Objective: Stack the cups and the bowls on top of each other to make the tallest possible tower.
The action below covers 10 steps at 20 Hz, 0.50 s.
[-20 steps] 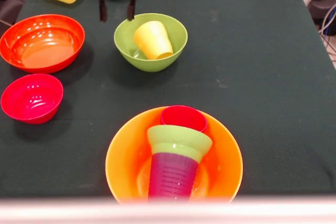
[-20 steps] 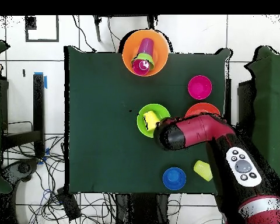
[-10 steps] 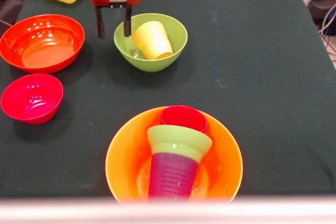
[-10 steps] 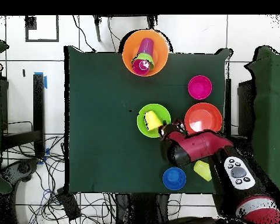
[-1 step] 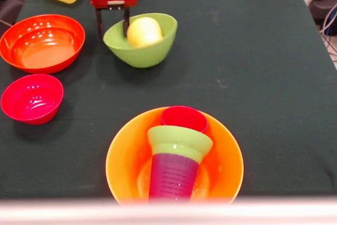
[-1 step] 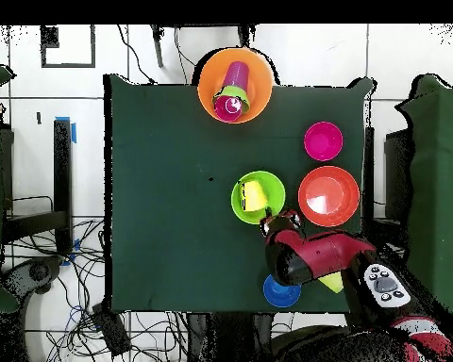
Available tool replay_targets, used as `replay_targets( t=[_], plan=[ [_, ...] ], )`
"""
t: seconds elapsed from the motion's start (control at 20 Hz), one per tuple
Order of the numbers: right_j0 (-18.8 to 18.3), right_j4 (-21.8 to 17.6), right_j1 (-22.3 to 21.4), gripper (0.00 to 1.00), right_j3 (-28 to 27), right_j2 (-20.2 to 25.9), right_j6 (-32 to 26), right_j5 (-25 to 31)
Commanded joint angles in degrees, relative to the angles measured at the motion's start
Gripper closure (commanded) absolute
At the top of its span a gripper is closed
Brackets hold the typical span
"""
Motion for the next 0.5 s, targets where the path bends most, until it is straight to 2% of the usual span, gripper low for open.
replay_targets(
  t=[0.05, 0.1, 0.3, 0.5],
  plan=[
    [0.07, -0.01, 3.23, 0.0, 2.2, -0.5, 5.92, 0.13],
    [-0.08, 0.33, 3.28, 1.0, 2.26, -0.51, 6.08, 0.39],
    [0.33, 0.58, 2.67, 1.0, 2.47, -0.37, 5.25, 1.38],
    [-0.06, 2.94, 1.03, 1.0, 2.8, 2.36, 3.15, 7.64]
  ],
)
